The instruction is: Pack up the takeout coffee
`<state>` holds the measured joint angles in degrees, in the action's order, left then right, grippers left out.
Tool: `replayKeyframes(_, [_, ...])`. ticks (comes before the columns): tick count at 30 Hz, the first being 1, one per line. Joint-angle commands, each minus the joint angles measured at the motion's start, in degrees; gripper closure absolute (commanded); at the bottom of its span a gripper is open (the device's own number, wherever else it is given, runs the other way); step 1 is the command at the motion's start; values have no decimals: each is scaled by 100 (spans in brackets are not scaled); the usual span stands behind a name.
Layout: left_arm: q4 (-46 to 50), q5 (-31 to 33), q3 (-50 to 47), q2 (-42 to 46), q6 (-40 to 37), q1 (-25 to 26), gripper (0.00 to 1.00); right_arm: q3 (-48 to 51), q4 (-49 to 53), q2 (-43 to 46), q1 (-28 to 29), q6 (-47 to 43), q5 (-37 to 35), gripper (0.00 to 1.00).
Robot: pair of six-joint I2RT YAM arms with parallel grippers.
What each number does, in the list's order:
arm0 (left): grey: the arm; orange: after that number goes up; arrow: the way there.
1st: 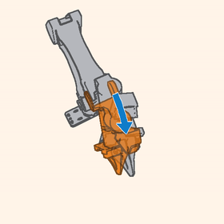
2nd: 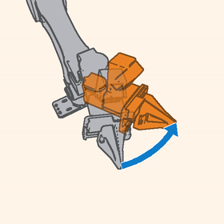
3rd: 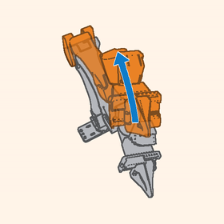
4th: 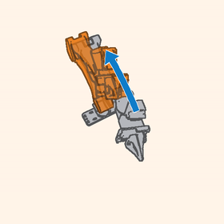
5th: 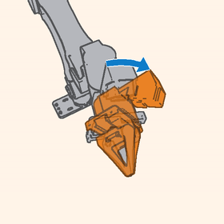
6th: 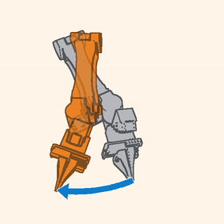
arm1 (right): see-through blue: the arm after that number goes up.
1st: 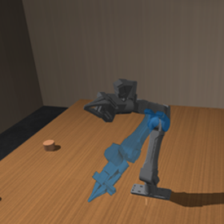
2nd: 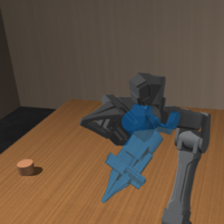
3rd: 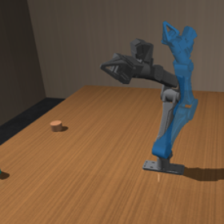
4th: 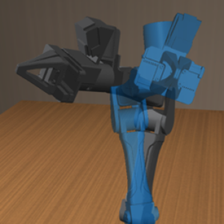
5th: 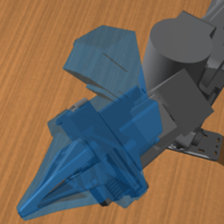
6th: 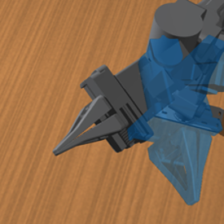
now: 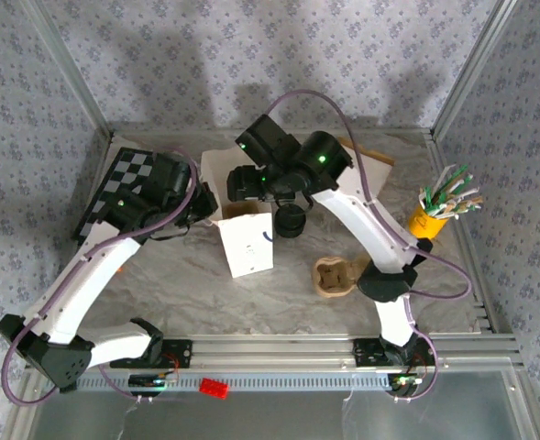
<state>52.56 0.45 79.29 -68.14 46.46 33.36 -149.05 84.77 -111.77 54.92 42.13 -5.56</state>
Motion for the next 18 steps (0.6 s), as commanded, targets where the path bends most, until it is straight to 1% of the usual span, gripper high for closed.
replayKeyframes(1, [108, -110, 253, -64, -138, -36, 87, 190, -213, 442, 2, -262, -22, 25])
replayKeyframes(3, [55, -113, 301, -42, -172, -32, 78, 348, -273, 617, -7, -346, -103, 25])
replayKeyframes(5, [98, -124, 429, -68, -228, -39, 72, 543, -369, 806, -26, -426, -140, 24])
replayKeyframes(7, [141, -148, 533, -94, -323, -34, 63, 822, -458, 1042, -33, -497, -268, 23])
replayKeyframes(12, [99, -223, 670, 43, -447, -43, 48, 1589, -712, 1733, -230, -555, -451, 22])
replayKeyframes(14, [123, -241, 724, 109, -533, -53, 43, 1900, -801, 2062, -319, -564, -587, 21])
replayKeyframes(16, [89, -272, 735, 222, -617, -77, 39, 2294, -867, 2435, -454, -556, -870, 20])
replayKeyframes(18, [103, -327, 768, 319, -705, -153, 34, 2728, -923, 2796, -741, -557, -939, 20])
